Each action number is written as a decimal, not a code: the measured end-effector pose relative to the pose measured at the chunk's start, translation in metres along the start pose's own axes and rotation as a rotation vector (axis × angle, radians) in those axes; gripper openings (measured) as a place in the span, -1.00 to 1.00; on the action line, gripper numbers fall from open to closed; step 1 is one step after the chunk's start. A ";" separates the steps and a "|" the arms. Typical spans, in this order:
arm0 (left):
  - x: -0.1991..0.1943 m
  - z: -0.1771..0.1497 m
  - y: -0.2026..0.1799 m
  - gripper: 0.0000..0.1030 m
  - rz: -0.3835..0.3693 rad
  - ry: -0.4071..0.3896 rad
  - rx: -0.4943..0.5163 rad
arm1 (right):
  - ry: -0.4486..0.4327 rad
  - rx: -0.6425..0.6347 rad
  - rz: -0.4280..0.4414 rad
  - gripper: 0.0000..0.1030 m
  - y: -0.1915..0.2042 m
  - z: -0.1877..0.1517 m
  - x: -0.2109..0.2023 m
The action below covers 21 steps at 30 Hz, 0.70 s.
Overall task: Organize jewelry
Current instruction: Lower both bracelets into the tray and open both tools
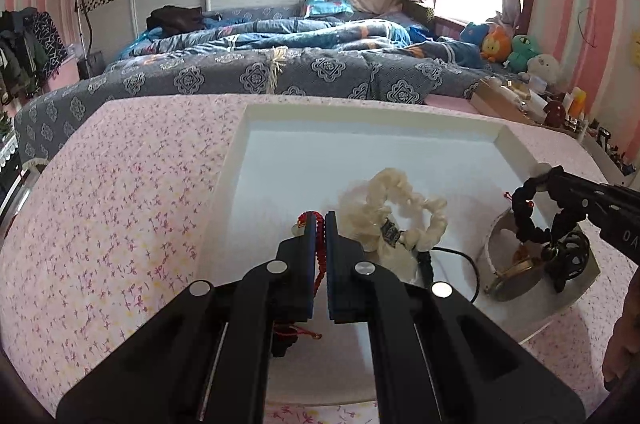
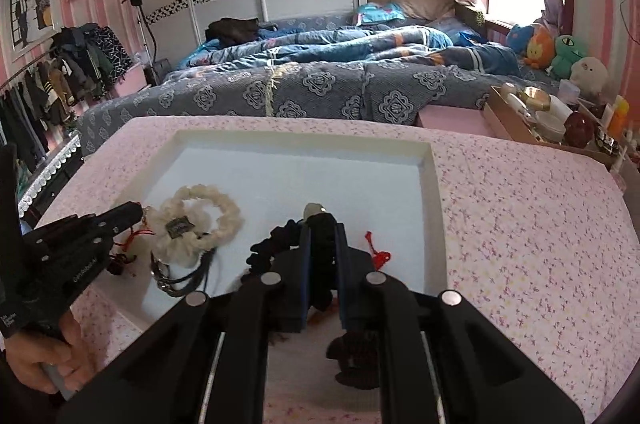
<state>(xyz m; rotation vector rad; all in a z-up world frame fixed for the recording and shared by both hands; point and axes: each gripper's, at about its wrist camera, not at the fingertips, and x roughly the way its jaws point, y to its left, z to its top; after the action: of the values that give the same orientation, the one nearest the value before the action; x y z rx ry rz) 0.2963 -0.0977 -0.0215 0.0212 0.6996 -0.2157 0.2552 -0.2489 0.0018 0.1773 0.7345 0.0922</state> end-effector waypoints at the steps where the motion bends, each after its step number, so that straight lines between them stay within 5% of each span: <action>1: 0.001 0.000 0.001 -0.96 0.001 0.005 -0.003 | 0.007 0.000 -0.006 -0.76 0.000 0.000 0.001; 21: 0.025 -0.001 -0.004 -0.96 0.012 0.125 0.009 | 0.086 -0.013 -0.108 -0.75 -0.008 -0.013 0.022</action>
<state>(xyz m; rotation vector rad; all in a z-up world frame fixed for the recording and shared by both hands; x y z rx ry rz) 0.3134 -0.1065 -0.0381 0.0478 0.8225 -0.2078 0.2625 -0.2515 -0.0238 0.1214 0.8274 0.0015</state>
